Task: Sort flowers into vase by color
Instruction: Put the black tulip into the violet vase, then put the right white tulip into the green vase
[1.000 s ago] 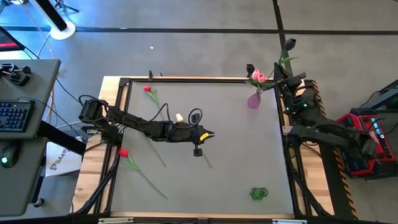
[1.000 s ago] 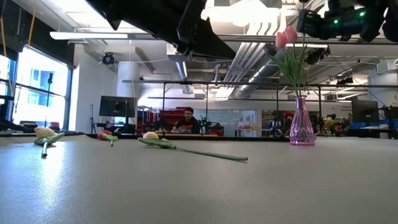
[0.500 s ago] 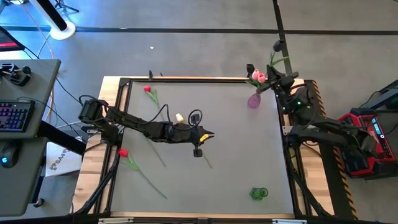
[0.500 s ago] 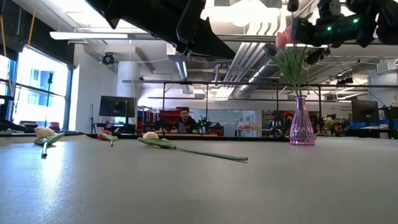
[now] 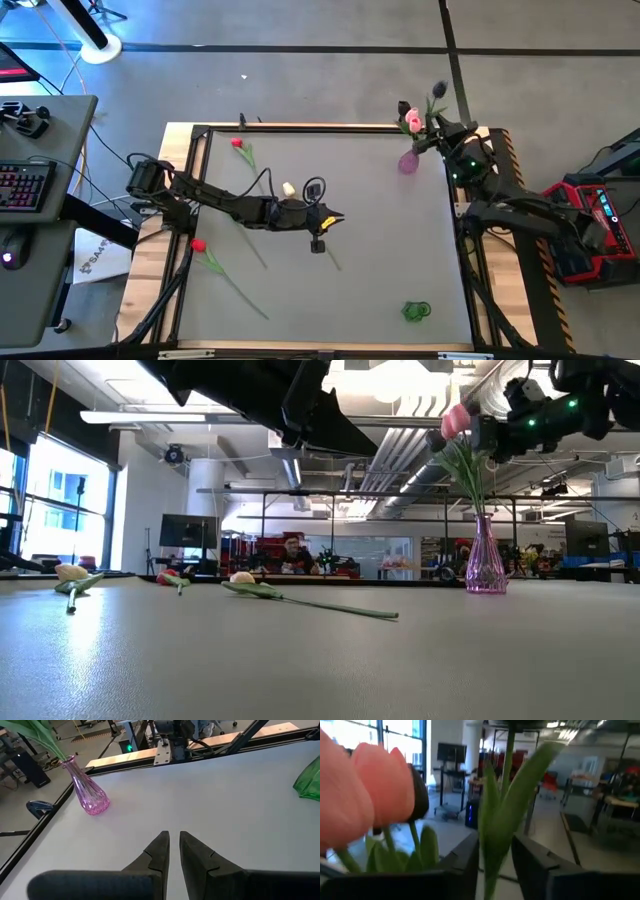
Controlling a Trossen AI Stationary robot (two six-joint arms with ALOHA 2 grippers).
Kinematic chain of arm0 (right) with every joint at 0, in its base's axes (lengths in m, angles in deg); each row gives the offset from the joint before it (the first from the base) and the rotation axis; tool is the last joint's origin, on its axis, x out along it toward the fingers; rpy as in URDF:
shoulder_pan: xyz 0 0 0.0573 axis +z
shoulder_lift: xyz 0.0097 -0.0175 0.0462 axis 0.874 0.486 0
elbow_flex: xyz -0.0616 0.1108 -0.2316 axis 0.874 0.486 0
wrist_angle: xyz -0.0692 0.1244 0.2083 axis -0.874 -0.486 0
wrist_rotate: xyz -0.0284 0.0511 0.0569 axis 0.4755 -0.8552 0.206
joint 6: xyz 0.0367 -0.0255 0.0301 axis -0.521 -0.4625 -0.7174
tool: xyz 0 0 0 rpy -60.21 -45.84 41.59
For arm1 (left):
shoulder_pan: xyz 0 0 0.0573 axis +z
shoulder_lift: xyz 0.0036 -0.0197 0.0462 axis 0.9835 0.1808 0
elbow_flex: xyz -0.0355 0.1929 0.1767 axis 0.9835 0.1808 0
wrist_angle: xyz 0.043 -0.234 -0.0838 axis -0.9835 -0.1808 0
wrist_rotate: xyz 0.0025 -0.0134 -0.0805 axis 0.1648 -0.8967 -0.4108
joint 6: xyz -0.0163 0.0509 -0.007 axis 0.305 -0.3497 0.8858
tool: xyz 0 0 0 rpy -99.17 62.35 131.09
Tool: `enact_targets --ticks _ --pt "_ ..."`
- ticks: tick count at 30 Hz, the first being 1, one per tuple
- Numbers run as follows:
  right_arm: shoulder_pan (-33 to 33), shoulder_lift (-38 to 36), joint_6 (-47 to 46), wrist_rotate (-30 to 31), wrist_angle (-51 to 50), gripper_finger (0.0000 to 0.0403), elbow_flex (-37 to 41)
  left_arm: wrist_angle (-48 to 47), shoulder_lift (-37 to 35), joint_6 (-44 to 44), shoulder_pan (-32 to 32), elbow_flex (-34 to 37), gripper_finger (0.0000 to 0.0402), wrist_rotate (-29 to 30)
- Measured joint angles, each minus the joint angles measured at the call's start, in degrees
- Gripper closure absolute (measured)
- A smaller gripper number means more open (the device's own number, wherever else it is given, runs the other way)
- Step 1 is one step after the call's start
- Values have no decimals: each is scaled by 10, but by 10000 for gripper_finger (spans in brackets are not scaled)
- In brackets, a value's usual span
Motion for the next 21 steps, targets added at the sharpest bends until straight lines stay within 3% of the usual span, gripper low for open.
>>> enact_targets --ticks 6,13,18,21 --pt "19 -66 -35 -4 -130 239 -7 0 0 14 0 0 371 16" --pt "70 -138 -127 -20 -359 218 -74 -23 0 69 -2 0 371 19" --pt "102 -178 -303 -156 -505 218 -121 -132 0 147 -13 0 371 19" --pt "119 -193 -352 -247 -551 217 -122 -191 0 193 -21 0 371 24"
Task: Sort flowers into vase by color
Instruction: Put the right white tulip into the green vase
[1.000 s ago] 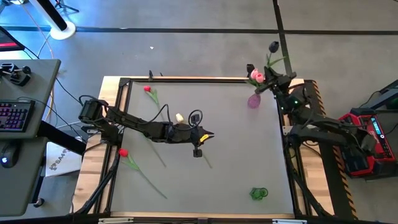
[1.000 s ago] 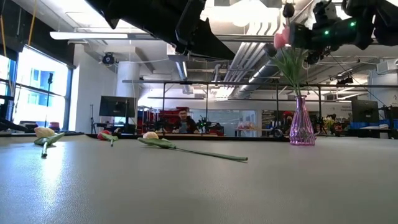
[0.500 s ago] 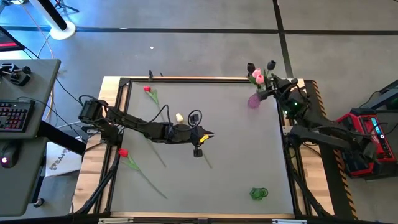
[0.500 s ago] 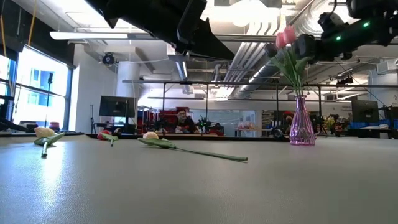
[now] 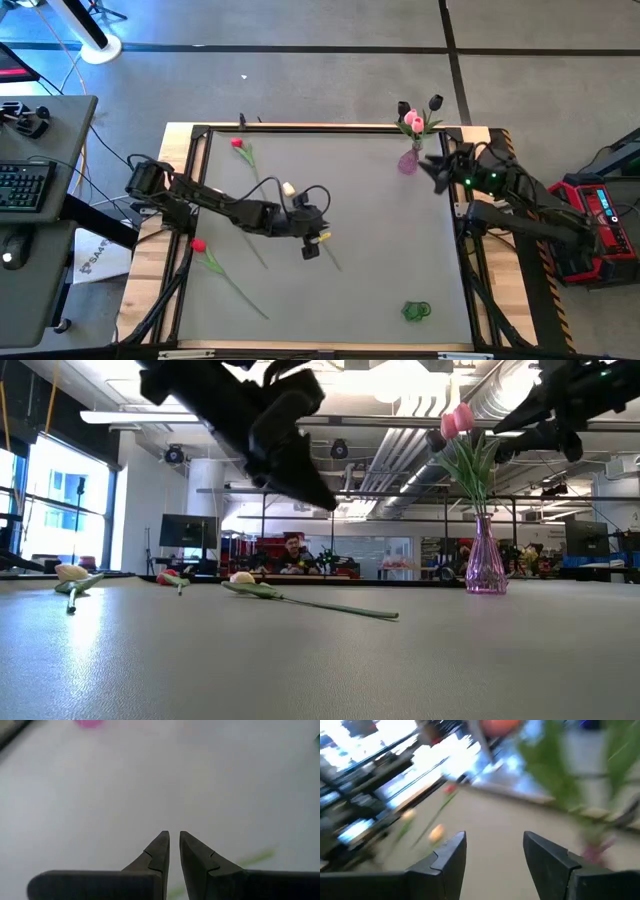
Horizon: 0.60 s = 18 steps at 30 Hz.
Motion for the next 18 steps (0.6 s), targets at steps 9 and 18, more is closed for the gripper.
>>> enact_targets --ticks 9,18 --pt "95 -3 -77 -68 54 217 98 -62 0 -4 -17 0 371 -2" --pt "221 19 -139 9 240 217 189 -117 -2 50 -2 58 371 -17"
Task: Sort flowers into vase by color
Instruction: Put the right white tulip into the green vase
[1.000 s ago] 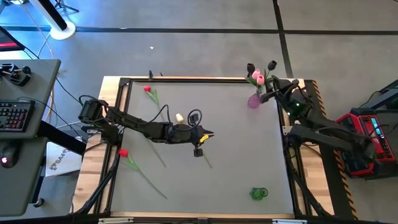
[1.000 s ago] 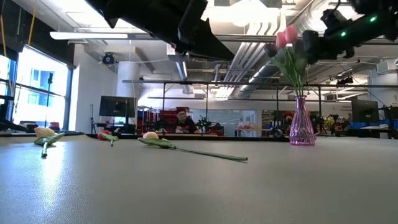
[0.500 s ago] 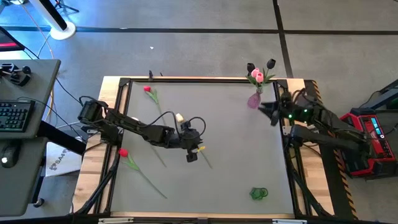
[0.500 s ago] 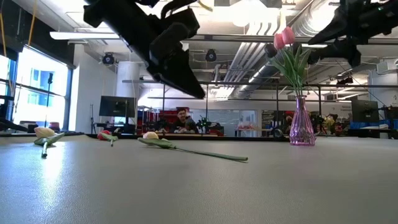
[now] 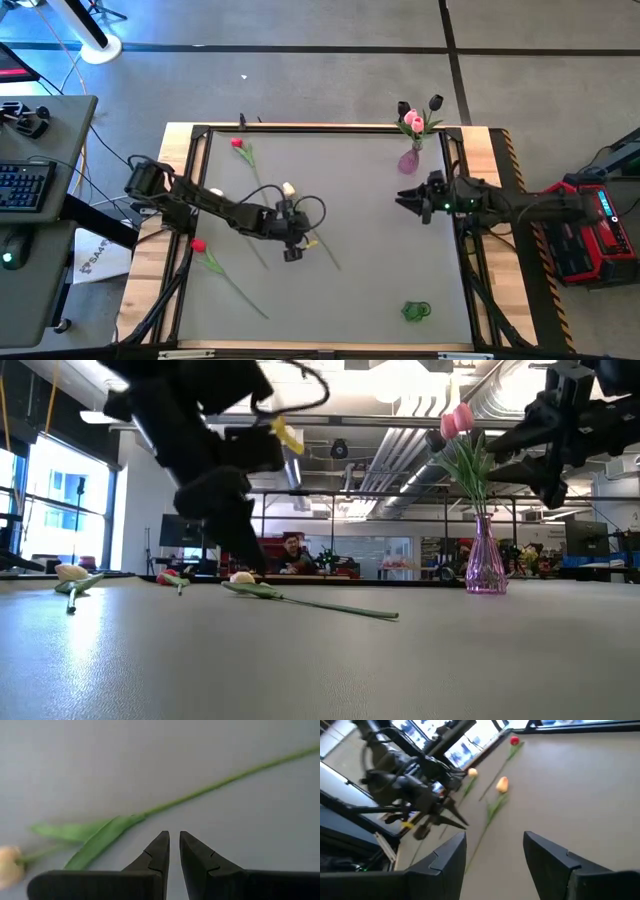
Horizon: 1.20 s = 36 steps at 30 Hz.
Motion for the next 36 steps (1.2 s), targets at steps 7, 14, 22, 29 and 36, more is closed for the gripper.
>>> enact_targets --ticks 7,14,22,29,36 --pt "64 52 6 46 65 217 5 22 -1 145 25 11 371 -25" --pt "91 81 41 50 78 217 5 21 -2 -66 23 -13 371 -31" --pt "115 104 41 49 73 217 5 -2 8 -287 71 -22 370 -95" --pt "123 119 41 52 75 217 5 -31 10 -414 100 -21 345 -108" --pt "123 128 42 52 77 217 5 -26 10 -473 116 -21 260 -90"
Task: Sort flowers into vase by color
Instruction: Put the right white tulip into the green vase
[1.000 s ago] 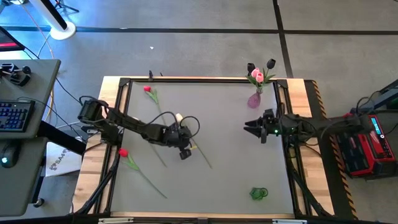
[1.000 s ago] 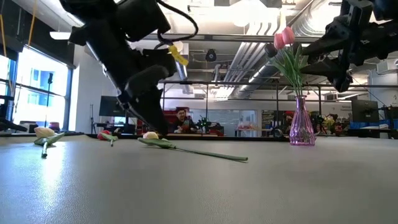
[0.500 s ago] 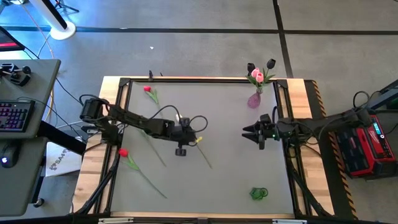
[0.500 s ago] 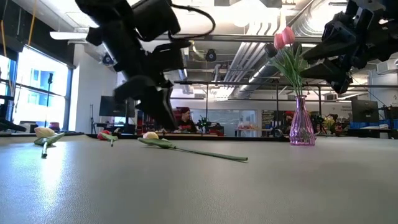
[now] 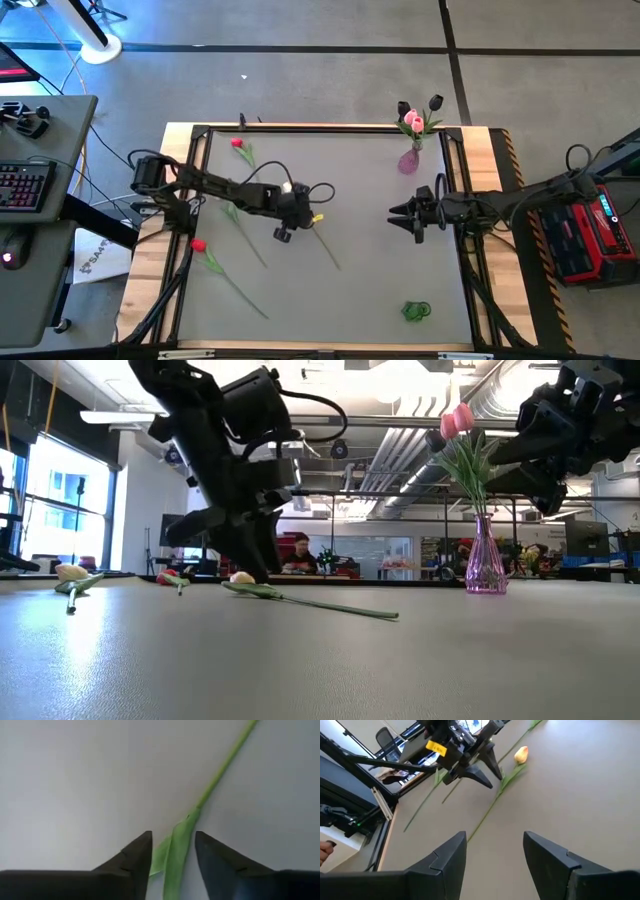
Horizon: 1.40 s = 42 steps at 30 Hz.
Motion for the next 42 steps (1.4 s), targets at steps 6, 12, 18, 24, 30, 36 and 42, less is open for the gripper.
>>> enact_targets --ticks 6,12,18,24,30,36,42 --pt "0 1 0 0 0 217 0 -10 6 -26 31 0 231 -47" --pt "0 1 -1 1 0 217 0 -17 32 -74 60 -1 248 -63" --pt "0 11 -2 3 1 217 0 -27 35 -82 66 -2 301 -68" --pt "0 31 -16 31 10 217 0 -31 36 -119 47 -7 387 -15" --pt "0 68 -21 12 71 217 0 -24 38 -240 6 -40 392 160" --pt "0 110 -15 -30 141 217 0 66 38 -390 -33 -81 399 235" --pt "0 159 -12 -49 203 217 0 218 38 -580 -67 -108 400 203"
